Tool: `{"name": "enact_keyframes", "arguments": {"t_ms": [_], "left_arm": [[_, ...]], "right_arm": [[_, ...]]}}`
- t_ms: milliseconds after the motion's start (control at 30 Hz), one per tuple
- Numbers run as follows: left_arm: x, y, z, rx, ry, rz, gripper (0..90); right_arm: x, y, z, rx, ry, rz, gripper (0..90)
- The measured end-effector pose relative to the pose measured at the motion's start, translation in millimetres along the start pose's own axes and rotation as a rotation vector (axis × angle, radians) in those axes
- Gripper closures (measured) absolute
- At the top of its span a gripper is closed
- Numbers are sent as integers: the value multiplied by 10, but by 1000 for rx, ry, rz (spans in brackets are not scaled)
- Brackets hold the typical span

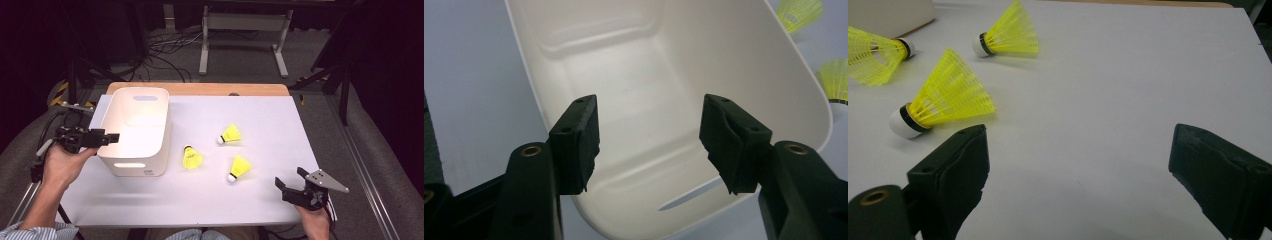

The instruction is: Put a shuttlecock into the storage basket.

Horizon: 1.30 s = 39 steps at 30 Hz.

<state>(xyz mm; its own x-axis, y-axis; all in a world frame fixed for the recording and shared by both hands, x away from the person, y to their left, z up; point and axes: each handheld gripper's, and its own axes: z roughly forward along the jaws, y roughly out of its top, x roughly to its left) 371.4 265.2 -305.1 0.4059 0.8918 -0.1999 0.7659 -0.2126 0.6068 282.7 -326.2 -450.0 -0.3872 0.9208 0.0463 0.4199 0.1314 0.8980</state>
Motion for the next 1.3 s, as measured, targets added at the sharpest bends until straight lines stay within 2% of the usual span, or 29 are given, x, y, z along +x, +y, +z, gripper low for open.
{"name": "enact_keyframes", "arguments": {"t_ms": [100,200,267,433,1300], "left_arm": [[-39,20,17,1,-7,6,420],[-94,56,52,4,-13,30,422],[-113,60,64,6,-22,22,423],[-169,91,117,13,-32,41,426],[-449,219,326,34,-93,83,435]], "right_arm": [[-2,-1,3,2,-1,1,100],[-2,-1,4,3,-1,0,101],[-2,-1,3,3,-1,1,100],[-3,-2,2,3,0,1,100],[-2,-3,5,6,1,-1,100]]}}
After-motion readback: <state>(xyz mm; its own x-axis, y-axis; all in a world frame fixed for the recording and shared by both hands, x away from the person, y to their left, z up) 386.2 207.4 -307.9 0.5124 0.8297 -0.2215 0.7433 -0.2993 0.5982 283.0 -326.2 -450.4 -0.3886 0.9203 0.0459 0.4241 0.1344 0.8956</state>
